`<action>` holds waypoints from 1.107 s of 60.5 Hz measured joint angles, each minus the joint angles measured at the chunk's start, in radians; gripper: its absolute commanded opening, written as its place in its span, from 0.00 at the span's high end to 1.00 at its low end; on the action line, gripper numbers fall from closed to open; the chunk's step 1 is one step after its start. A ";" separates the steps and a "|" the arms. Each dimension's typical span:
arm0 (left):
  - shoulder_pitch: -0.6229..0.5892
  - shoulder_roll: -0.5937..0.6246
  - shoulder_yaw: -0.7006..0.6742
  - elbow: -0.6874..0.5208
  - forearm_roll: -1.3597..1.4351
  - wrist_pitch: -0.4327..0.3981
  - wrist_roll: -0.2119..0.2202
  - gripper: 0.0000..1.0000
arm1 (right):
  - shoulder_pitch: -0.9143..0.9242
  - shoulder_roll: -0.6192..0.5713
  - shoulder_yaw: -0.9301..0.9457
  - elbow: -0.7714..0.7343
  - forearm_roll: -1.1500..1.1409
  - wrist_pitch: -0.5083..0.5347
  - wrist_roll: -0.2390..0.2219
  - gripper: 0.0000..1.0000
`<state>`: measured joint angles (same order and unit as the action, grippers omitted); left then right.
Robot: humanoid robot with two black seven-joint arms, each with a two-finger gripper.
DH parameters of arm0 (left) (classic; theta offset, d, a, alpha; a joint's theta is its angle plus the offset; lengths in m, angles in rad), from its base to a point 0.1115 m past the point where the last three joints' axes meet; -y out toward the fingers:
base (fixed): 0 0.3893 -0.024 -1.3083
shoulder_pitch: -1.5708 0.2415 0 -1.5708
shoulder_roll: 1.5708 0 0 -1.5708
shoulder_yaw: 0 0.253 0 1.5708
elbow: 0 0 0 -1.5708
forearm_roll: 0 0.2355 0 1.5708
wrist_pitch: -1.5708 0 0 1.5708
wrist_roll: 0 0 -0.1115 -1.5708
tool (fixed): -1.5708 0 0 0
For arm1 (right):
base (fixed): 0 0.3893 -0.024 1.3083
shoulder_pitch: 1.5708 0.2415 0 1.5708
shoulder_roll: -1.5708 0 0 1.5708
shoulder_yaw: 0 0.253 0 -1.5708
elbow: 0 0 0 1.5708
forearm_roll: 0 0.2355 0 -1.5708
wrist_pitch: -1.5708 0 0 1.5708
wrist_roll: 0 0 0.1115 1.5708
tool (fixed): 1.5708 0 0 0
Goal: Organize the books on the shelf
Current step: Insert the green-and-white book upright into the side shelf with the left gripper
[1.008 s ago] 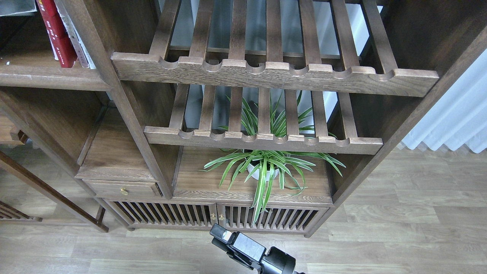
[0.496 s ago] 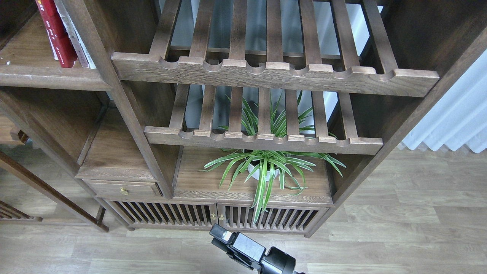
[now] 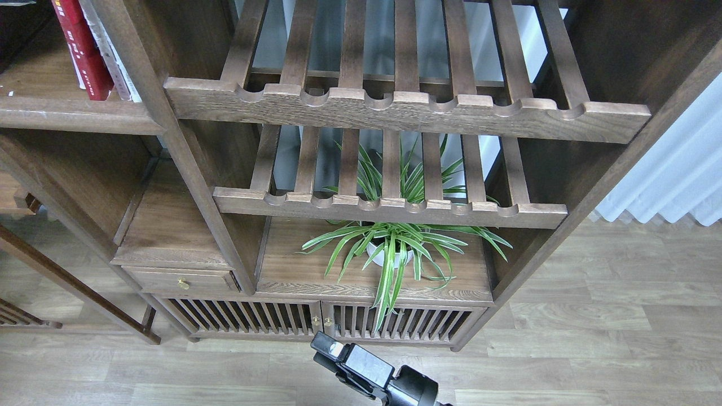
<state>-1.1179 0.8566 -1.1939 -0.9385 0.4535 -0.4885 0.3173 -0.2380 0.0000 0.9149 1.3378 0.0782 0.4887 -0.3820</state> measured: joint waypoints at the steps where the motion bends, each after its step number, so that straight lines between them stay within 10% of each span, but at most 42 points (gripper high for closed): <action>1: -0.003 -0.004 0.000 0.002 0.002 0.000 0.000 0.85 | 0.000 0.000 0.000 0.000 0.000 0.000 0.000 0.01; 54: -0.159 -0.180 0.121 0.198 0.055 0.000 -0.002 0.83 | 0.000 0.000 0.002 0.000 0.003 0.000 0.005 0.01; 67: -0.185 -0.201 0.150 0.230 0.056 0.000 -0.002 0.66 | 0.000 0.000 0.006 -0.001 0.003 0.000 0.005 0.01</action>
<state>-1.3025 0.6559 -1.0441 -0.7083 0.5093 -0.4887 0.3154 -0.2379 0.0000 0.9206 1.3364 0.0813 0.4887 -0.3773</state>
